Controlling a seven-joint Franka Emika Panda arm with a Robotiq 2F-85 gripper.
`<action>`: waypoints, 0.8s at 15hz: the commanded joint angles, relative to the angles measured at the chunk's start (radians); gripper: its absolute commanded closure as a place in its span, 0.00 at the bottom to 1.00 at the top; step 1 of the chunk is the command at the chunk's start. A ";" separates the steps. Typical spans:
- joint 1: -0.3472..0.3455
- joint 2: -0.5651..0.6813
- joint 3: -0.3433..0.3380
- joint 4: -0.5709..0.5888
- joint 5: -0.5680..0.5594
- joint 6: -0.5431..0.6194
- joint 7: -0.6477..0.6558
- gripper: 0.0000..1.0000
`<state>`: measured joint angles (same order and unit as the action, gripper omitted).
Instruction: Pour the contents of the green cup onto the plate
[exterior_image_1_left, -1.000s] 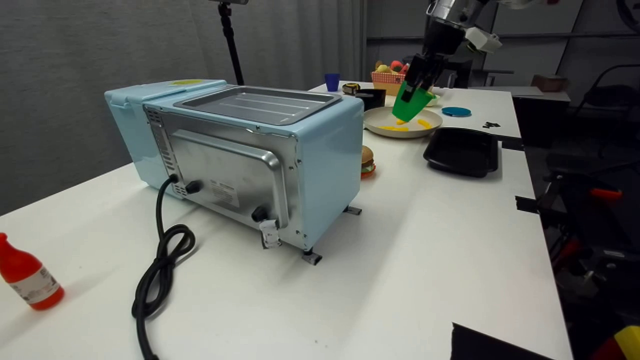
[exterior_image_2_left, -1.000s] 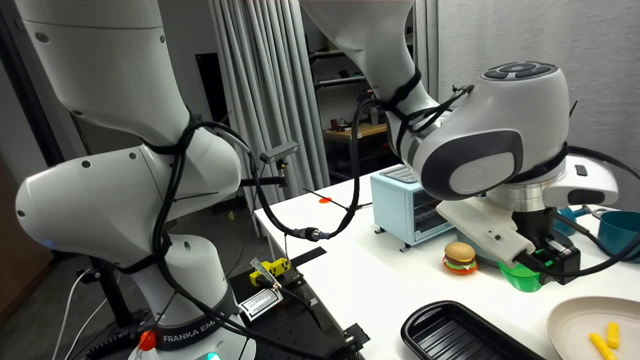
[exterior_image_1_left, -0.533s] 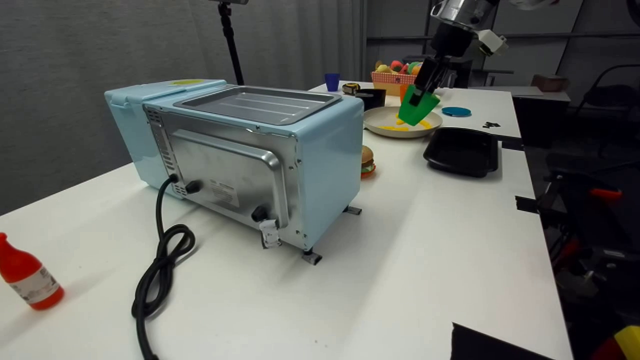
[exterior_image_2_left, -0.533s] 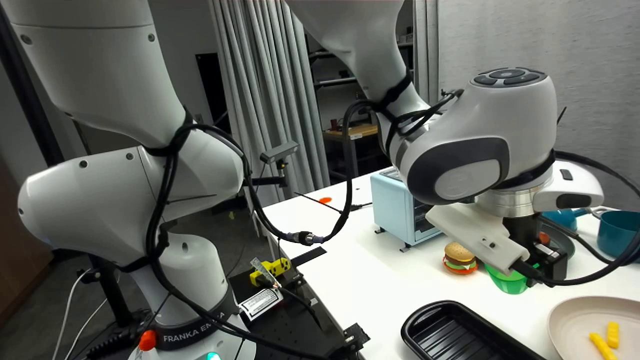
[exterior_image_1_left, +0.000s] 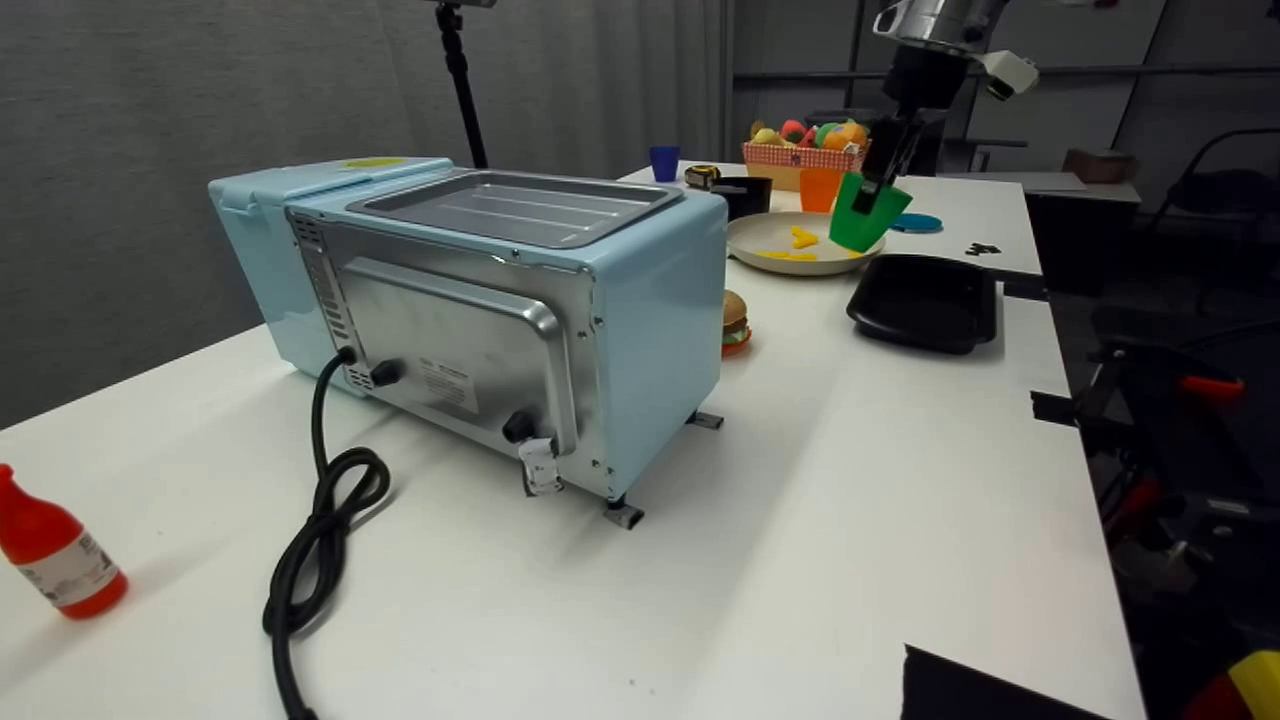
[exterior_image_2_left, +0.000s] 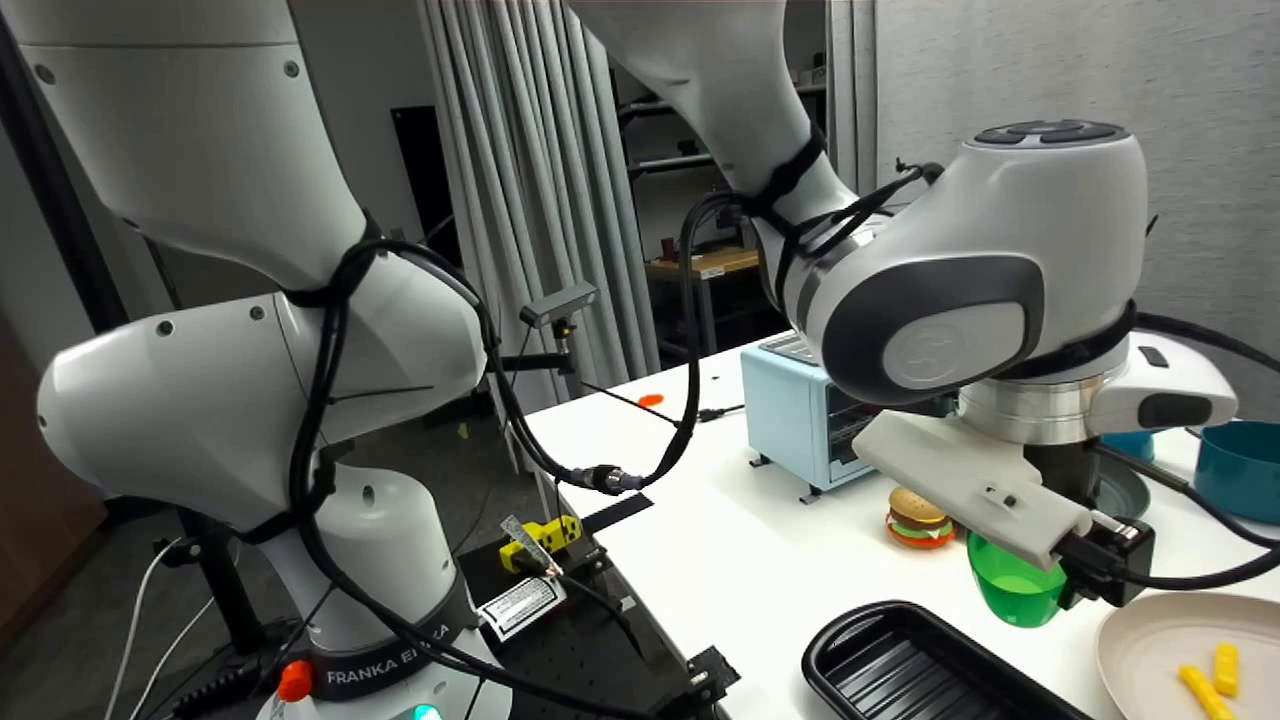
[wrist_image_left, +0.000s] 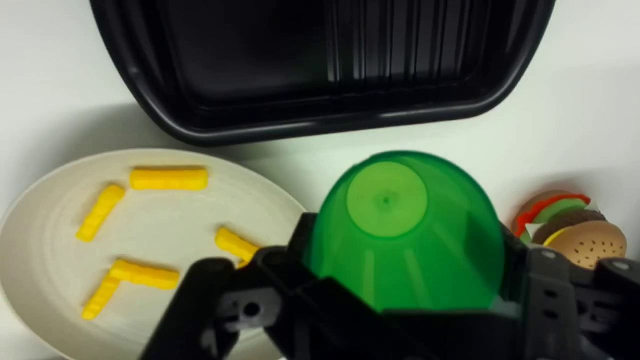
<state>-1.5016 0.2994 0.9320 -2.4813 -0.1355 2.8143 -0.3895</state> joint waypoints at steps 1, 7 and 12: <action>-0.025 -0.078 -0.003 -0.009 -0.027 -0.098 -0.033 0.47; -0.033 -0.091 -0.076 -0.036 -0.114 -0.085 -0.040 0.47; 0.117 -0.094 -0.284 -0.051 -0.112 -0.043 -0.090 0.47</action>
<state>-1.5243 0.2467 0.8069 -2.5078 -0.2935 2.7304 -0.4134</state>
